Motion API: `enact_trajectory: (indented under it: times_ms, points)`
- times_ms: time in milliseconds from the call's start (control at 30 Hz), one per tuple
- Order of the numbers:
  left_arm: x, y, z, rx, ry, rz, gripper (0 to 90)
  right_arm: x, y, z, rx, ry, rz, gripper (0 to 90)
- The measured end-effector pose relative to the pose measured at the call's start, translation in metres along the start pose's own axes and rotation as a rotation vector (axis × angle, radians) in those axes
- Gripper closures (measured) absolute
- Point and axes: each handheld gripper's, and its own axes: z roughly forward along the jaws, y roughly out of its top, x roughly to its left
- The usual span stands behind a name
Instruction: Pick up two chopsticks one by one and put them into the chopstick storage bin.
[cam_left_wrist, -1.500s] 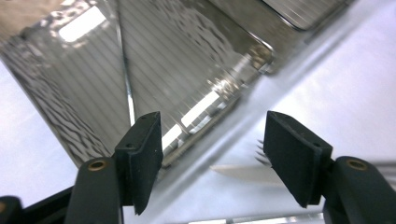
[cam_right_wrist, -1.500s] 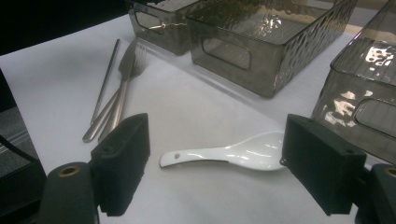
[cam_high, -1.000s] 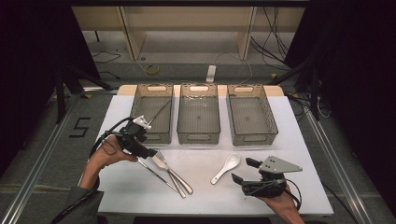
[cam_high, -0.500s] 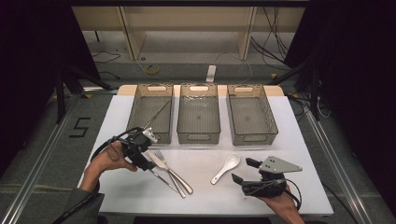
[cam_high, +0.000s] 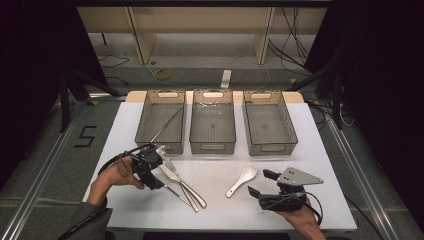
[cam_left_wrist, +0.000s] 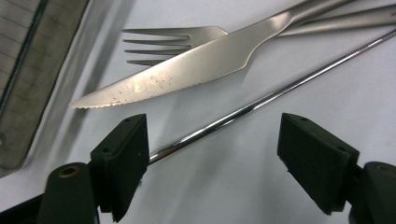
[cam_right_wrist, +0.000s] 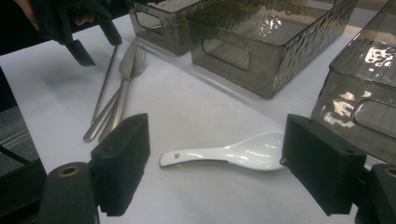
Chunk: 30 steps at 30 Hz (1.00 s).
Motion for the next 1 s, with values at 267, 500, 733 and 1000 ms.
enact_trajectory:
  times_ms: [267, 500, 733, 1000]
  points:
    - [0.002, -0.004, 0.011, 0.003, -0.010, 0.024, 23.0, 0.000, 0.000, 0.000, -0.001, 0.005, -0.003, 24.4]
    - [0.002, -0.004, 0.014, 0.000, -0.018, 0.032, 23.8, 0.000, 0.000, 0.000, 0.000, 0.005, -0.005, 24.6]
    - [0.001, -0.004, 0.020, 0.038, -0.018, 0.061, 26.9, 0.001, 0.000, 0.000, -0.001, 0.005, -0.004, 24.7]
    - [0.002, -0.004, 0.019, 0.045, -0.036, 0.056, 31.7, 0.001, 0.000, 0.001, 0.003, 0.005, -0.002, 24.8]
